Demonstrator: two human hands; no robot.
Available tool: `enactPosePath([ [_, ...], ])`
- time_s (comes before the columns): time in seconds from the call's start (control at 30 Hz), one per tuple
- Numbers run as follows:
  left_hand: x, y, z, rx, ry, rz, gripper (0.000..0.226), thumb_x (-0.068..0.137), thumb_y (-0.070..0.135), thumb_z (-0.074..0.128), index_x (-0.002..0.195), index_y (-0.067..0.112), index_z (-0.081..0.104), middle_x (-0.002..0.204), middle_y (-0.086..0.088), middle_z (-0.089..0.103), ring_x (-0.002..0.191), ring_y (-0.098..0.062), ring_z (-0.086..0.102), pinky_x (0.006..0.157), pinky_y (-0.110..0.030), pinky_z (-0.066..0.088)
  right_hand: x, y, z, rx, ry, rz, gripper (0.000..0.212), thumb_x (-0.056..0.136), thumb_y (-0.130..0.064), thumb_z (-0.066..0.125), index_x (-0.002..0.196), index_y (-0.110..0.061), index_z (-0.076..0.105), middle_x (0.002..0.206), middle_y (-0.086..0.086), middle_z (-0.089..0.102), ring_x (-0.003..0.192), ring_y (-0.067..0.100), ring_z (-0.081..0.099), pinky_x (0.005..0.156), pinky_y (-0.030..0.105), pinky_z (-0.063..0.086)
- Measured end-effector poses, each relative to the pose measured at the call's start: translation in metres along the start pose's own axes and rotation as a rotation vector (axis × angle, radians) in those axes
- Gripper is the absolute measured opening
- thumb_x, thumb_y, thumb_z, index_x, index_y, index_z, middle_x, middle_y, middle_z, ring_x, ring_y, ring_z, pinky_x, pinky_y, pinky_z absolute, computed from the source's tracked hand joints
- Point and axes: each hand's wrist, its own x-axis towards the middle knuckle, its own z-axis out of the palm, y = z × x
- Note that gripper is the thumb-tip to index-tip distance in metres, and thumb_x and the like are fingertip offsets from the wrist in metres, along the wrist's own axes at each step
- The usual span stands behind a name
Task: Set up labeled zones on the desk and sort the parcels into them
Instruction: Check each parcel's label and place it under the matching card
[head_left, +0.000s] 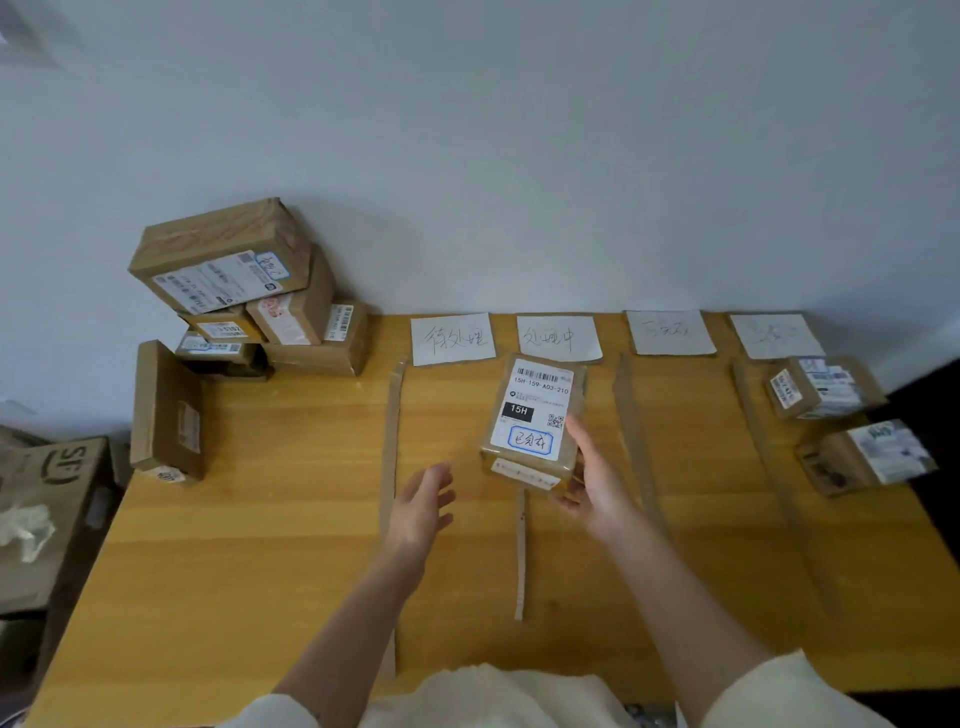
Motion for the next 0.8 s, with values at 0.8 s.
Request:
enactPosePath([
  [0.8, 0.019, -0.03, 0.125, 0.5, -0.046, 0.016, 0.026, 0.094, 0.032, 0.056, 0.12, 0.028, 0.059, 0.118, 0.007, 0.058, 0.107, -0.014, 0.055, 0.084, -0.029, 0.042, 0.092, -0.067, -0.156, 0.417, 0.379, 0.055, 0.072, 0.077, -0.059, 0.068, 0.133, -0.019, 0.046, 0.116, 0.007, 0.06, 0.107, 0.024, 0.059, 0.095, 0.038, 0.052],
])
